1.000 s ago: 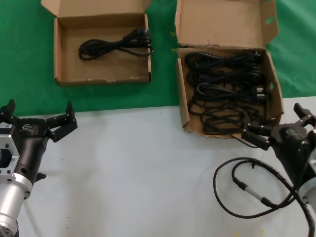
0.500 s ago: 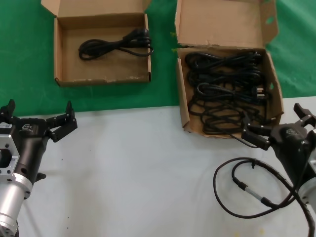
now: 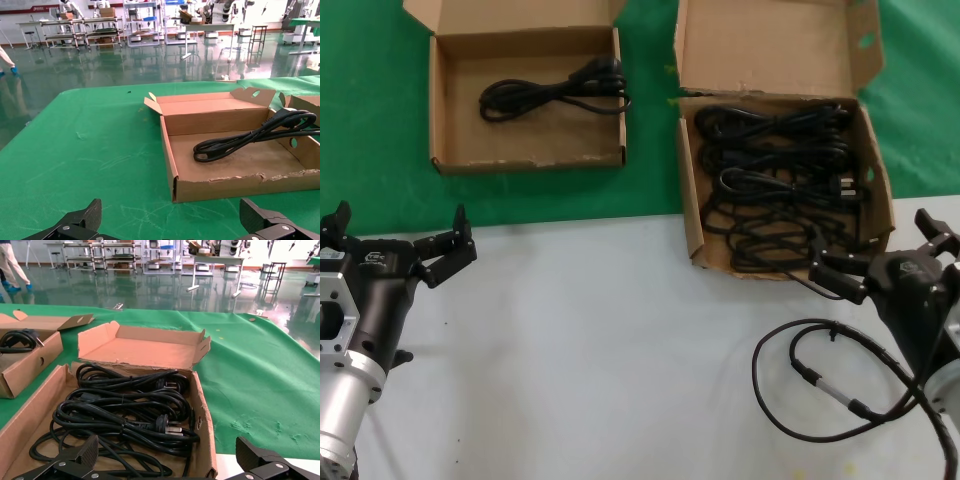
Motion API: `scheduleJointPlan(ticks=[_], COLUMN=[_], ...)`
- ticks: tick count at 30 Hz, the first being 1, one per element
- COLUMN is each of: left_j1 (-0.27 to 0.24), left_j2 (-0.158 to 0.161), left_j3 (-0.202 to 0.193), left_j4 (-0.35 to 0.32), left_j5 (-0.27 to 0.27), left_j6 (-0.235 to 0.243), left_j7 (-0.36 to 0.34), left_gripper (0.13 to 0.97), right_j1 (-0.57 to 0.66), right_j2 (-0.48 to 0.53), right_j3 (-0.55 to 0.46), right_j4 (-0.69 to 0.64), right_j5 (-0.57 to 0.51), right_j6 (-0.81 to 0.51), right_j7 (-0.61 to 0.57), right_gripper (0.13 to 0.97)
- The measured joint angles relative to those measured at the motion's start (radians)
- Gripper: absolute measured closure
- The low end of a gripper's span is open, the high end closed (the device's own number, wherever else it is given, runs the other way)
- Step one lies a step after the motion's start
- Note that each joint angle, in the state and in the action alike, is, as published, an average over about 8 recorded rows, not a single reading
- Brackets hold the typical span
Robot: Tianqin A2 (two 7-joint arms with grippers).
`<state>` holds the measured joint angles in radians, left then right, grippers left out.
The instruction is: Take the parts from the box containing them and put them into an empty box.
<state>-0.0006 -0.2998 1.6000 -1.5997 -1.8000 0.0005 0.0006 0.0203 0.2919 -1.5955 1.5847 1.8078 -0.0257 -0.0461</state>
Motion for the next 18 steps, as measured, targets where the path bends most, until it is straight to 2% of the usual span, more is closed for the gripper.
scheduleJointPlan(ticks=[18], left_j1=[0.000], left_j2=[0.000], left_j3=[0.000], left_j4=[0.000], left_j5=[0.000], left_j6=[0.000], left_j7=[0.000], left_gripper=[0.132], right_j1=[0.000], right_j2=[0.000], right_j3=[0.000], right_j4=[0.000], right_j5=[0.000], right_j6=[0.000], right_j7=[0.000], right_gripper=[0.129])
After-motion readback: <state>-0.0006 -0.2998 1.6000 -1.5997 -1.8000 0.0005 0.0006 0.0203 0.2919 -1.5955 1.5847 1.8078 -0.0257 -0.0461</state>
